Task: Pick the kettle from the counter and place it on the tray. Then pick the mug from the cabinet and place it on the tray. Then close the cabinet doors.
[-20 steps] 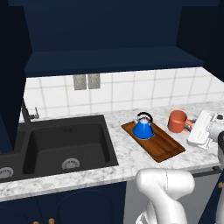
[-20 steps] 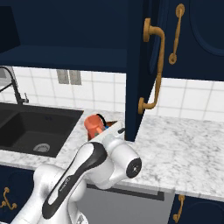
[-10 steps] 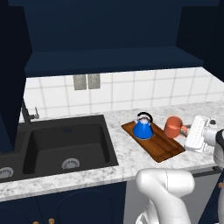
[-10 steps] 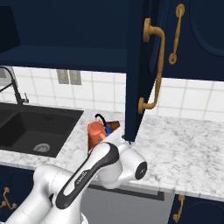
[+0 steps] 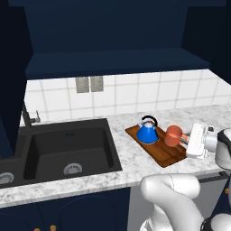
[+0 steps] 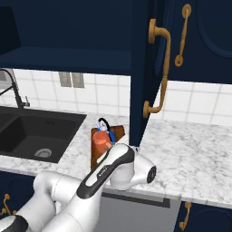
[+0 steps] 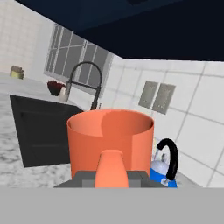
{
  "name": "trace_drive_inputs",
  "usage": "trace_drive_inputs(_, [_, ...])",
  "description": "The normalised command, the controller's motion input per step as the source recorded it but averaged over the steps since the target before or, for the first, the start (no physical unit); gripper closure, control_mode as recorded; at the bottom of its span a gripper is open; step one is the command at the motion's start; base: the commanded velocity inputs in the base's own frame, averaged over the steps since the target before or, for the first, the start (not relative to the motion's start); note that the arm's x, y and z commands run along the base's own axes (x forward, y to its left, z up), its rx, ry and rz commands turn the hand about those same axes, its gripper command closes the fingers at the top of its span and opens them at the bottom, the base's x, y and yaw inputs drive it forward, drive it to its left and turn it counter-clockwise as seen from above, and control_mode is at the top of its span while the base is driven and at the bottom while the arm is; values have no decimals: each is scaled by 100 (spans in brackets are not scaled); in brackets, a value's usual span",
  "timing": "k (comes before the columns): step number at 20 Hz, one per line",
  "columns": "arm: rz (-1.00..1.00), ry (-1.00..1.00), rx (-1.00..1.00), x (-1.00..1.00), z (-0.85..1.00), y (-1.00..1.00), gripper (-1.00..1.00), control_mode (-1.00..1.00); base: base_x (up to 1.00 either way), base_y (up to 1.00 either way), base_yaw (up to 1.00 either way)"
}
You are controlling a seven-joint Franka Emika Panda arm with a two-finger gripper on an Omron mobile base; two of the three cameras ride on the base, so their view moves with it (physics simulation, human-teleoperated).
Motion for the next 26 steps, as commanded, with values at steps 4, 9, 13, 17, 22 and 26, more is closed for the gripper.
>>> trace_drive_inputs(4, [12, 8, 0, 14, -41, -19, 100, -100, 0, 0, 0])
trace_drive_inputs(9, [11, 0, 0, 16, -39, -11, 100, -100, 0, 0, 0])
trace_drive_inputs(13, [11, 0, 0, 24, -33, -12, 100, -100, 0, 0, 0])
trace_drive_inputs(17, [7, 0, 0, 30, -22, -3, 100, -100, 0, 0, 0])
trace_drive_inputs(22, [4, 0, 1, 30, -19, 0, 100, -100, 0, 0, 0])
trace_drive_inputs(26, [5, 0, 5, 35, -17, -5, 100, -100, 0, 0, 0])
